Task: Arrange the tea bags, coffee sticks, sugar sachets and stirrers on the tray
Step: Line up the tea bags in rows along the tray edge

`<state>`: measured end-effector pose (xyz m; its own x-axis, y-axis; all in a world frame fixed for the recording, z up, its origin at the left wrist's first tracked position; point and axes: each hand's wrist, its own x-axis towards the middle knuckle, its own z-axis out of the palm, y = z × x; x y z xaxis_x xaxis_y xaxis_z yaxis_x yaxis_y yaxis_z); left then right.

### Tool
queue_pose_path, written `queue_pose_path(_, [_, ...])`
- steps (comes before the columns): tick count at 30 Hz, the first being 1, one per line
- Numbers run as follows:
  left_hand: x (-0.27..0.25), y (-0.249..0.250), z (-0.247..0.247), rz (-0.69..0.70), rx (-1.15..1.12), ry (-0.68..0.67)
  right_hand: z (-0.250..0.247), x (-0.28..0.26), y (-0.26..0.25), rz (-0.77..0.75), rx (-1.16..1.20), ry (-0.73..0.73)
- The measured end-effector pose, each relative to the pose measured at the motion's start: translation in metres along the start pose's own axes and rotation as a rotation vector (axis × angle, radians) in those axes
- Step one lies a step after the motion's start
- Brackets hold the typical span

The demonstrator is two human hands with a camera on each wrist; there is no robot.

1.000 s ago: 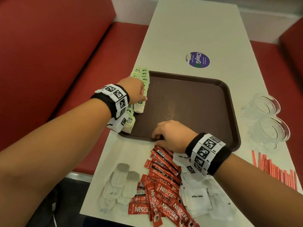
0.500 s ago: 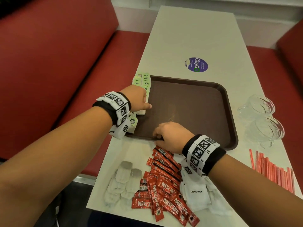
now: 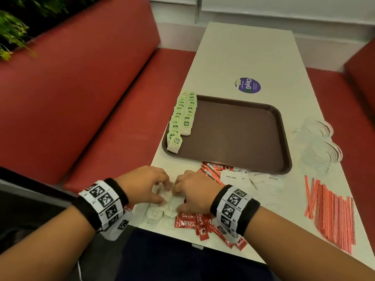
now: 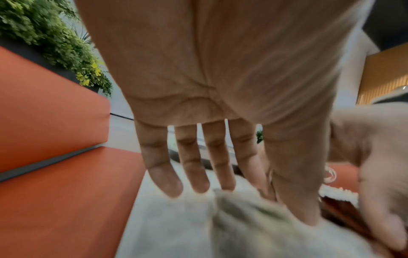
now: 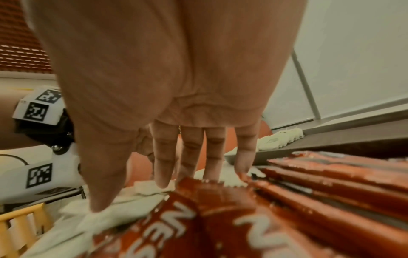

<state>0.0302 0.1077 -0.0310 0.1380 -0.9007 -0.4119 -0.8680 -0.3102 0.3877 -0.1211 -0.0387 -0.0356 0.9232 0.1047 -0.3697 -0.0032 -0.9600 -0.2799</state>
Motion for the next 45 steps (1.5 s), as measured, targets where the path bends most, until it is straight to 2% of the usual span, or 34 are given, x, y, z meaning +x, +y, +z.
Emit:
queue_pose_path(7, [-0.004, -0.002, 0.025, -0.017, -0.011, 0.175, 0.003, 0.007, -0.010, 0.021, -0.111, -0.032])
queue_pose_path(17, [-0.005, -0.002, 0.024, -0.101, -0.072, 0.262, 0.001, 0.014, -0.004, 0.099, -0.110, 0.035])
queue_pose_path(27, [-0.006, 0.005, -0.011, -0.038, -0.236, 0.579, -0.016, 0.002, 0.016, 0.146, 0.305, 0.395])
queue_pose_path(29, [-0.006, 0.009, -0.019, -0.017, -0.251, 0.584, -0.020, 0.002, 0.021, 0.183, 0.377, 0.410])
queue_pose_path(32, [-0.002, 0.016, -0.028, 0.021, -0.264, 0.580, -0.027, 0.002, 0.025, 0.144, 0.543, 0.442])
queue_pose_path(36, [0.007, 0.026, -0.037, 0.106, -0.251, 0.611, -0.030, 0.006, 0.027, 0.054, 0.592, 0.521])
queue_pose_path(39, [0.014, 0.031, -0.044, 0.144, -0.201, 0.680, -0.030, 0.010, 0.032, 0.073, 0.608, 0.575])
queue_pose_path(42, [0.024, 0.038, -0.048, 0.114, -0.291, 0.745, -0.033, 0.011, 0.040, 0.082, 0.618, 0.634])
queue_pose_path(45, [0.038, 0.041, -0.054, 0.023, -0.375, 0.673, -0.035, 0.012, 0.050, 0.102, 0.653, 0.650])
